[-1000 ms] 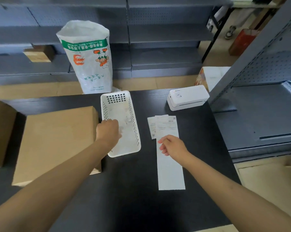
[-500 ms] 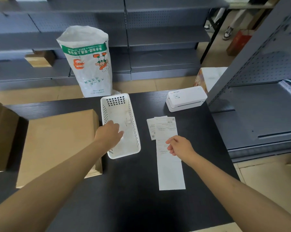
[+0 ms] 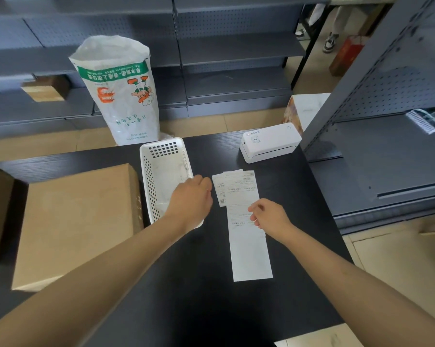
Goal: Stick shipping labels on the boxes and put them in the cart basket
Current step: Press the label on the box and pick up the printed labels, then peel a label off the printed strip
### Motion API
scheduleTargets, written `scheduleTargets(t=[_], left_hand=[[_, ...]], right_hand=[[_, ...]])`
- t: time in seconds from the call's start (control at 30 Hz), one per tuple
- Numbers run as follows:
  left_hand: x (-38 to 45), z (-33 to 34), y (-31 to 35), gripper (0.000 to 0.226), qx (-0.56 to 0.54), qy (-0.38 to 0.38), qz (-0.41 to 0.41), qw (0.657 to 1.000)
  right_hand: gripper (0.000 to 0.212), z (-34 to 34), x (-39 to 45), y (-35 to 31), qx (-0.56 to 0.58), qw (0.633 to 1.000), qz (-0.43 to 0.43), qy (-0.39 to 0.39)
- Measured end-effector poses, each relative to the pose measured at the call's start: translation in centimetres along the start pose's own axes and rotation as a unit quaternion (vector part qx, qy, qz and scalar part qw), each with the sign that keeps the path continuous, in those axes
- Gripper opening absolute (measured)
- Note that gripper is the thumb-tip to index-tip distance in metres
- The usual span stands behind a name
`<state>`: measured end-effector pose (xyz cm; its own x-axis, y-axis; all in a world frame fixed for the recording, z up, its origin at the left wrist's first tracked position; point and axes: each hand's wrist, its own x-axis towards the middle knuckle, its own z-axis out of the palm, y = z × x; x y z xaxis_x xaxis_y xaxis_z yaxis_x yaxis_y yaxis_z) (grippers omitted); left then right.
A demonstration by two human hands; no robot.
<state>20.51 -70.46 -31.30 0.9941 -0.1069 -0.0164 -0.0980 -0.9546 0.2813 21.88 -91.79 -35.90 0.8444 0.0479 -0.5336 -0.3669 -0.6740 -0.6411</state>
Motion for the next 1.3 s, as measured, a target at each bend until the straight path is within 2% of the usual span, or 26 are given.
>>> scheduleTargets(t=[0.07, 0.17, 0.37, 0.47, 0.6, 0.8, 0.97, 1.13, 1.2, 1.3], left_hand=[[0.1, 0.8, 1.6, 0.024, 0.014, -0.001, 0.034, 0.999], [0.4, 2.4, 3.5, 0.024, 0.037, -0.026, 0.046, 0.998], [0.3, 6.2, 6.5, 0.028, 0.016, -0.123, -0.023, 0.992], [0.2, 7.6, 7.0, 0.029, 0.027, -0.147, -0.056, 0.987], [0.1, 8.9, 7.2, 0.031, 0.044, -0.168, -0.084, 0.981], [-0.5, 10.3, 8.1, 0.049, 0.038, -0.179, -0.081, 0.98], [-0.1, 11.2, 8.8, 0.053, 0.044, -0.186, -0.068, 0.979], [2.1, 11.6, 8.5, 0.05, 0.03, -0.142, -0.061, 0.987], [3.2, 11.7, 8.4, 0.053, 0.021, -0.142, -0.044, 0.989], [4.6, 12.1, 8.3, 0.058, 0.025, -0.156, -0.03, 0.987]], right_hand=[[0.012, -0.3, 0.3, 0.6, -0.019, 1.0, -0.011, -0.002], [0.009, -0.9, 1.0, 1.4, -0.105, 0.993, -0.049, -0.007], [0.003, -1.9, 2.2, 3.3, -0.239, 0.959, -0.144, -0.05], [0.012, -2.0, 2.7, 4.6, -0.262, 0.95, -0.156, -0.073], [0.01, -1.6, 2.9, 6.2, -0.205, 0.97, -0.114, -0.067], [0.028, -0.9, 3.1, 7.0, -0.085, 0.995, -0.021, -0.047], [0.026, -1.4, 4.1, 6.1, -0.1, 0.992, -0.071, -0.036], [0.03, -1.7, 6.0, 5.1, -0.103, 0.989, -0.099, -0.025], [0.035, -1.5, 6.7, 4.7, -0.065, 0.994, -0.081, -0.015], [0.042, -1.3, 7.7, 4.2, 0.059, 0.998, -0.007, -0.016]])
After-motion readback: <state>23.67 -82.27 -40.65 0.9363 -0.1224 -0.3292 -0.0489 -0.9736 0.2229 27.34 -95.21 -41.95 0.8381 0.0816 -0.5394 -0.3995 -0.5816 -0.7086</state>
